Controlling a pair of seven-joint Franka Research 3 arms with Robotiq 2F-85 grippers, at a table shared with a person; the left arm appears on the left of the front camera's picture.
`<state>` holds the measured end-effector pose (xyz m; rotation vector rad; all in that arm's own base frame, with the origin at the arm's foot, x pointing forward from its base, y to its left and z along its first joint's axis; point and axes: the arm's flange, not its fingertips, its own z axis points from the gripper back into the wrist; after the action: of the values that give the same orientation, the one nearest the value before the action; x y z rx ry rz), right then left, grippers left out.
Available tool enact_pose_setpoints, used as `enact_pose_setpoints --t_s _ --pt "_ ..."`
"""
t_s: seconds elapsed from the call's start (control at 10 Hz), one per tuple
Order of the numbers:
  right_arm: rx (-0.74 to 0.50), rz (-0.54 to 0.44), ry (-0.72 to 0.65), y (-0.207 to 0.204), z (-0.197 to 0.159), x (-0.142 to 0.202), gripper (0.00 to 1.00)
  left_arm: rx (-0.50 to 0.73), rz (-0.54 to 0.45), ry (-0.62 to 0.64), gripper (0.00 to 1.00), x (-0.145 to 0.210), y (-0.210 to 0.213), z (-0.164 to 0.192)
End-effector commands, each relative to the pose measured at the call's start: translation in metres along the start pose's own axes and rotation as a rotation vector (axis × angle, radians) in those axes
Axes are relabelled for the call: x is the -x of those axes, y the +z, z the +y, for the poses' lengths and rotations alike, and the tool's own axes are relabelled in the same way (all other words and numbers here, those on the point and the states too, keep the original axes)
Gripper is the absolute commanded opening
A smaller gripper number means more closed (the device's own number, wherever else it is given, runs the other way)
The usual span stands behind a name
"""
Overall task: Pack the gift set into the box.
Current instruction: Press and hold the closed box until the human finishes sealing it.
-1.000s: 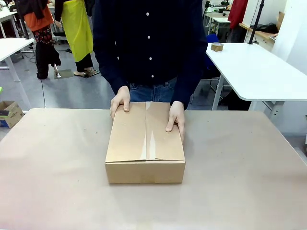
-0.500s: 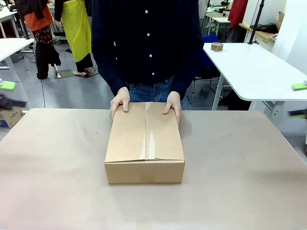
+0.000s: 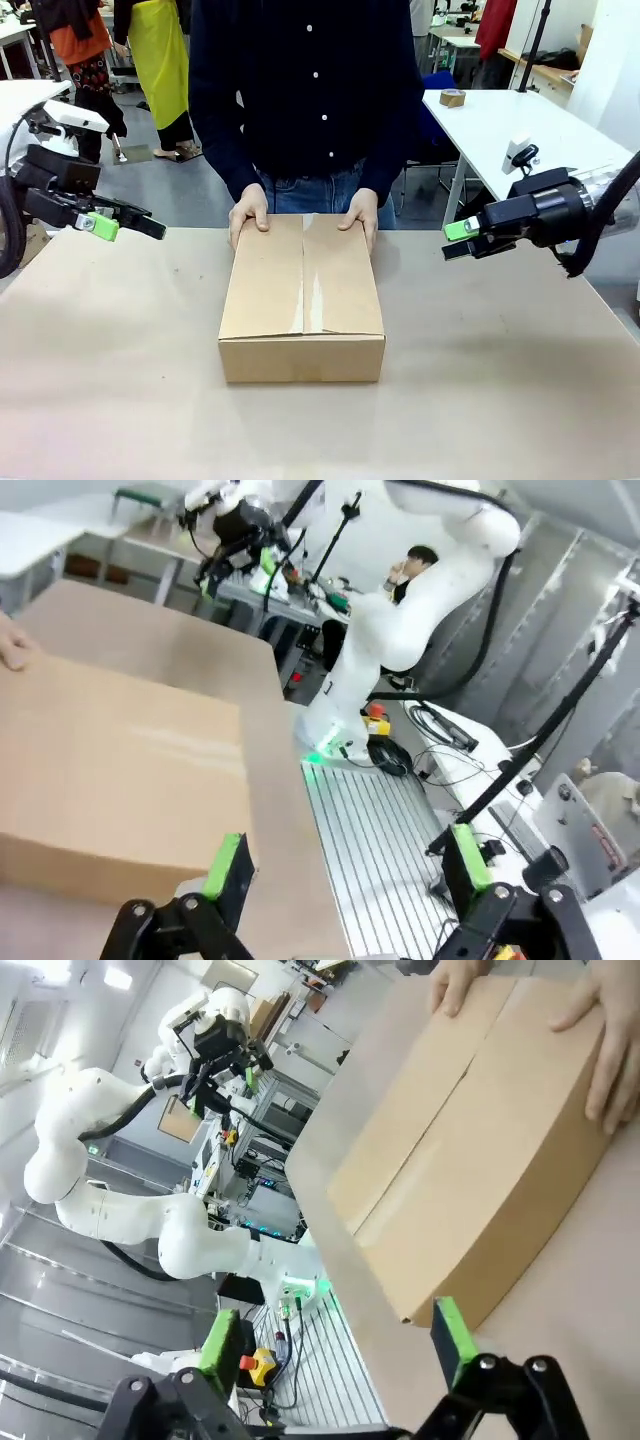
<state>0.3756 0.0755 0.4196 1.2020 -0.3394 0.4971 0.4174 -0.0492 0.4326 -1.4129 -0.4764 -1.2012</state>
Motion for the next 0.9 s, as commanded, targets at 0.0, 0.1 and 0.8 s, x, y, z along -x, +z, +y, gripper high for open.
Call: enact_pose_setpoints --t_s 0.0,0.1,0.8 --pt "-0.017 0.018 -0.035 0.005 0.017 0.001 1.00 -0.106 -0.022 0.133 1.00 -0.013 0.007 -0.010" --pt "-0.017 0.018 -0.035 0.005 0.017 0.001 1.00 -0.106 -0.022 0.133 1.00 -0.013 0.007 -0.010" --pt "0.015 0.173 0.661 -0.094 -0.024 -0.065 1.00 -0.166 -0.003 -0.685 1.00 -0.028 -0.036 0.055"
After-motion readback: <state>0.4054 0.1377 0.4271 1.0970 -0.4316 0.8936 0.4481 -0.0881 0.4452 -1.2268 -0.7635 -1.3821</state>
